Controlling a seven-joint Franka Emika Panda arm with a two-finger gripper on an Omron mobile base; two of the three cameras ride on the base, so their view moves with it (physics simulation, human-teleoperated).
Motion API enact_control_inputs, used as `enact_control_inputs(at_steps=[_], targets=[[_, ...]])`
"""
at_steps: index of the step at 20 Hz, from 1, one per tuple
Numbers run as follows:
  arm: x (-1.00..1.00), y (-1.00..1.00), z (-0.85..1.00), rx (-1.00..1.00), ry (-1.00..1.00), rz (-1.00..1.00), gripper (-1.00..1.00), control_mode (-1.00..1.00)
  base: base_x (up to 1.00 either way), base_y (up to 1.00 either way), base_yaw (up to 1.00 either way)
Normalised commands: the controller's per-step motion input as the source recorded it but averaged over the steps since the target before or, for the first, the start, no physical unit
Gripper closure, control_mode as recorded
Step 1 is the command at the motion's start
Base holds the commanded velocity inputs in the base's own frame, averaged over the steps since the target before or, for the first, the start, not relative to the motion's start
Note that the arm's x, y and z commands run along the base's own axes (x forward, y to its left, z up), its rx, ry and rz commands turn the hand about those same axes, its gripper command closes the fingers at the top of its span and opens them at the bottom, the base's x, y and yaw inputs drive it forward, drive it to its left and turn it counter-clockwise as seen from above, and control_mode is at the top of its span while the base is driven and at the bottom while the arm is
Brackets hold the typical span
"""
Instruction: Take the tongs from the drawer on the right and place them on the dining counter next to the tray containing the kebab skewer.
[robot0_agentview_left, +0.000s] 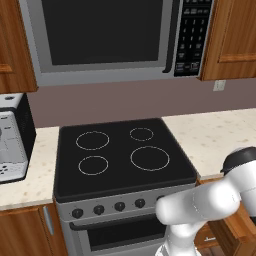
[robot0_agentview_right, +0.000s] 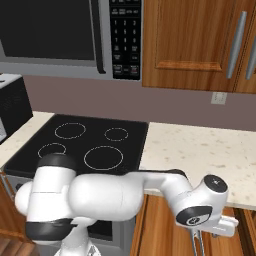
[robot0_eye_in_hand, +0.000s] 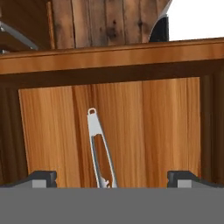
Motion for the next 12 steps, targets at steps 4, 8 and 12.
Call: enact_control_inputs(at_steps=[4, 8, 12], targets=[[0.17, 0.0, -0.49, -0.16, 0.0, 0.0, -1.0, -1.0, 0.0, 0.0, 0.0], [0.1, 0.0, -0.46, -0.05, 0.0, 0.0, -1.0, -1.0, 0.0, 0.0, 0.0], [0.2, 0.0, -0.18, 0.0, 0.0, 0.0, -1.0, -1.0, 0.0, 0.0, 0.0]])
